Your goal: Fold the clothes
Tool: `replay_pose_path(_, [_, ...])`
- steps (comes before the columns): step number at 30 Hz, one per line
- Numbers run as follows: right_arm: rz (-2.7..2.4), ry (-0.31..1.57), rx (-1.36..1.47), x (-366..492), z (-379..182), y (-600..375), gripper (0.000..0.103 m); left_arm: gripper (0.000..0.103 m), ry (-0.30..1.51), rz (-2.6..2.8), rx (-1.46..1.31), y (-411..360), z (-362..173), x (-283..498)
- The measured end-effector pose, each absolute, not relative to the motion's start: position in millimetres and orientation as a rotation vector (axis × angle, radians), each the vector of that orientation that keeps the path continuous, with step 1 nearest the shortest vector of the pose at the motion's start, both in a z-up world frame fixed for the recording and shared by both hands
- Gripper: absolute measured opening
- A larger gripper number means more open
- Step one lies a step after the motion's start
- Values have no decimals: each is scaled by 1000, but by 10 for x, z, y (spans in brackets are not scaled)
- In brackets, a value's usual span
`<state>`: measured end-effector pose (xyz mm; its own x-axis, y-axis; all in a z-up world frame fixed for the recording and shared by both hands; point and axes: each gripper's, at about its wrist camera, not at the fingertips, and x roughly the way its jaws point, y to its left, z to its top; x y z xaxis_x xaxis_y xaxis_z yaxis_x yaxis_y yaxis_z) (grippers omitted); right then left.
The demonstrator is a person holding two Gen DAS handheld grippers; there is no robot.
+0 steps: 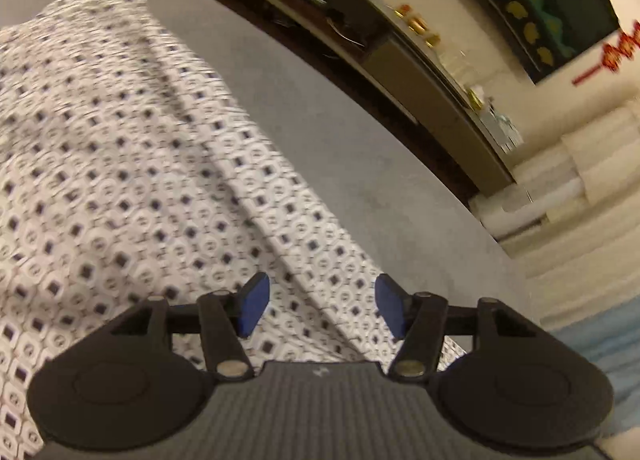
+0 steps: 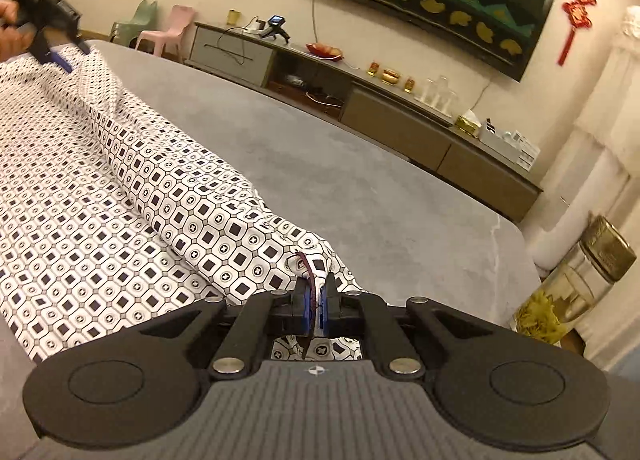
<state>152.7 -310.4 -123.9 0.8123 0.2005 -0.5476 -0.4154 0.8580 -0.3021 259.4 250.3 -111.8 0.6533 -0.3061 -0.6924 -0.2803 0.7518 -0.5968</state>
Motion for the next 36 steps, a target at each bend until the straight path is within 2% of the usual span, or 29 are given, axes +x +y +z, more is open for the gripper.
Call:
replay_pose_path(6, [329, 531, -366, 1433, -1239, -3106, 4, 63, 892, 20, -727, 2653, -1239, 3005])
replay_pose_path(7, [325, 535, -354, 1435, -1238, -3109, 4, 57, 881, 20, -719, 2653, -1238, 3053])
replay_pose_path(8, [321, 540, -348, 1440, -1233, -3110, 4, 29, 877, 28, -720, 2657, -1225, 3075])
replay_pose_path(9, [317, 545, -349, 1451, -1231, -3108, 4, 7, 869, 28, -725, 2659, -1193, 3070])
replay_pose_path(10, [312, 547, -361, 1466, -1227, -3100, 4, 1, 854, 17, -726, 2658, -1151, 3058])
replay_pose_path(13, [281, 503, -405, 1387, -1128, -3086, 4, 1, 793, -46, -677, 2583, -782, 2648])
replay_pose_path(16, [295, 538, -466, 1122, -1153, -3140, 5, 1, 747, -107, -613, 2493, -421, 2128])
replay_pose_path(18, [305, 561, -506, 945, -1170, -3177, 5, 1, 805, -111, -560, 2399, -476, 1667])
replay_pose_path(21, [319, 596, -568, 679, -1195, -3231, 6, 1, 926, -84, -547, 2334, -888, 1113])
replay_pose_path(23, [328, 644, -556, 541, -1210, -3288, 19, 1, 952, -68, -548, 2316, -1050, 932])
replay_pose_path(25, [330, 729, -421, 484, -1181, -3387, 36, 1, 954, -61, -541, 2294, -1118, 851])
replay_pose_path(31, [276, 818, 94, 374, -903, -3751, 58, 3, 909, -96, -508, 2225, -1028, 849])
replay_pose_path(36, [188, 868, 539, 432, -1025, -4096, 60, 3, 885, -105, -484, 2167, -963, 862])
